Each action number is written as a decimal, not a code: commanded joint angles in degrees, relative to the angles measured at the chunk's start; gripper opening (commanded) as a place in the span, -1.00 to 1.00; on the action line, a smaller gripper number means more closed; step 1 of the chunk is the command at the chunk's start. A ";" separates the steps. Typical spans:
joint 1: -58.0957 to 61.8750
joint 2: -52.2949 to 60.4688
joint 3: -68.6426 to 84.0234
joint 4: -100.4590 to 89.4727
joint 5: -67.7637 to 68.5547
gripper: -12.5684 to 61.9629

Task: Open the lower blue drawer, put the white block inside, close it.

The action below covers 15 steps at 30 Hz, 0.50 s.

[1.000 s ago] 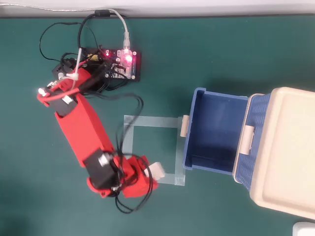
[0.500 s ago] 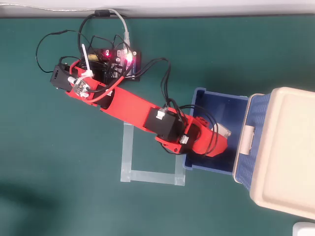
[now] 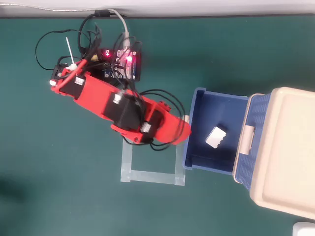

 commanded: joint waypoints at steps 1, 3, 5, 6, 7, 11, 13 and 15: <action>-0.09 2.11 5.01 3.52 -10.20 0.25; 0.79 2.29 12.48 3.08 -16.70 0.25; 2.46 1.49 16.87 2.20 -20.92 0.25; 3.25 0.26 17.67 1.23 -21.97 0.25; 3.34 -1.41 17.58 -0.18 -22.06 0.25; 2.37 -6.77 15.38 -9.58 -21.62 0.25; 0.53 -10.20 13.18 -16.00 -20.92 0.25; -1.32 -14.41 8.88 -24.96 -19.51 0.25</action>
